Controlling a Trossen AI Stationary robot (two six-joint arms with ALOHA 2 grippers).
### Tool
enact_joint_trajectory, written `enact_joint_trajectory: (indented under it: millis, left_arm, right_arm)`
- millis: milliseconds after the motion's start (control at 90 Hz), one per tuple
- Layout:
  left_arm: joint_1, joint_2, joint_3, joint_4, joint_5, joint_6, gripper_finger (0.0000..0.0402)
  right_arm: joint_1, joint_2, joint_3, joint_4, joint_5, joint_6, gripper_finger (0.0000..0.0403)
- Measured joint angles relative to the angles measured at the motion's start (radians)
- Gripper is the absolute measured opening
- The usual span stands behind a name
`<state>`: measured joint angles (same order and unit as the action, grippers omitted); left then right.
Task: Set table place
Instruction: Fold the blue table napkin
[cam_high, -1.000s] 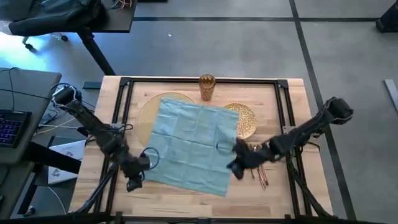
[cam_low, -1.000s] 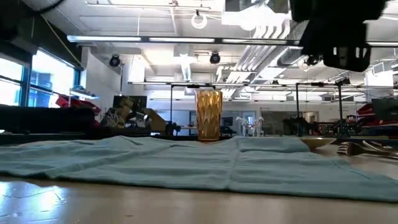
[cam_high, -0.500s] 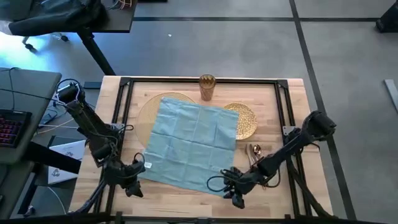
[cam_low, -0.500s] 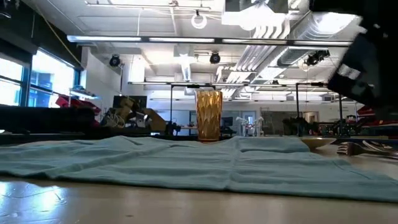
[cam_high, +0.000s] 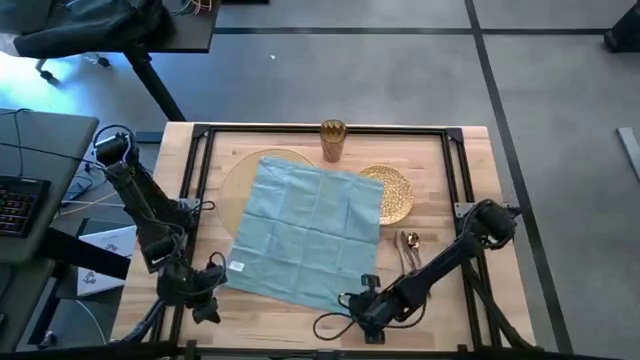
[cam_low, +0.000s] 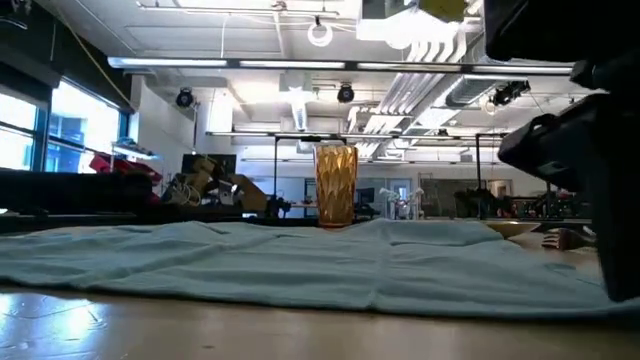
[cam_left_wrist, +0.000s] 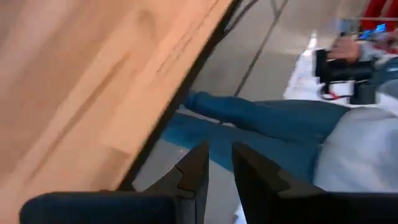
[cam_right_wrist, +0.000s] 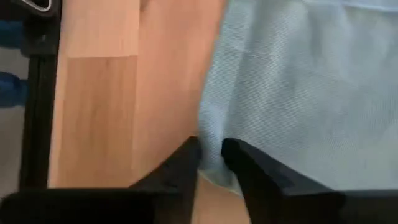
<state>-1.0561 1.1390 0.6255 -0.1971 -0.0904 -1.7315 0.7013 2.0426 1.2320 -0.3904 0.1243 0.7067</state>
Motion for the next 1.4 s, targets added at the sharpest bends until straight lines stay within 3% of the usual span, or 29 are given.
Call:
enact_joint_trajectory:
  millis: [189,422,544,678,922,1211,1400]
  left_arm:
    - [0.005,0.057,0.001,-0.035,0.106,0.092,0.0013]
    - [0.014,0.174,0.002,0.115,0.103,0.328,0.0005]
    - [0.042,0.238,0.001,0.173,0.104,0.400,0.0026]
    - [0.084,0.265,0.001,0.264,0.104,0.586,0.0075]
    - [0.159,0.285,0.001,0.171,0.079,0.835,0.0155]
    - [0.160,0.415,0.011,0.147,0.060,0.937,0.0139]
    - [0.160,0.527,0.111,0.008,0.041,0.952,0.0118]
  right_arm:
    - [0.035,0.000,0.086,-0.140,-0.011,0.061,0.0003]
    - [0.105,-0.007,0.246,-0.373,-0.027,0.103,0.0001]
    - [0.127,-0.003,0.246,-0.419,-0.025,0.163,0.0000]
    - [0.147,-0.008,0.244,-0.418,-0.029,0.214,0.0000]
    - [0.145,-0.008,0.245,-0.418,-0.043,0.211,0.0000]
    - [0.143,-0.010,0.246,-0.431,-0.058,0.237,0.0000]
    - [0.143,-0.010,0.246,-0.432,-0.072,0.237,0.0000]
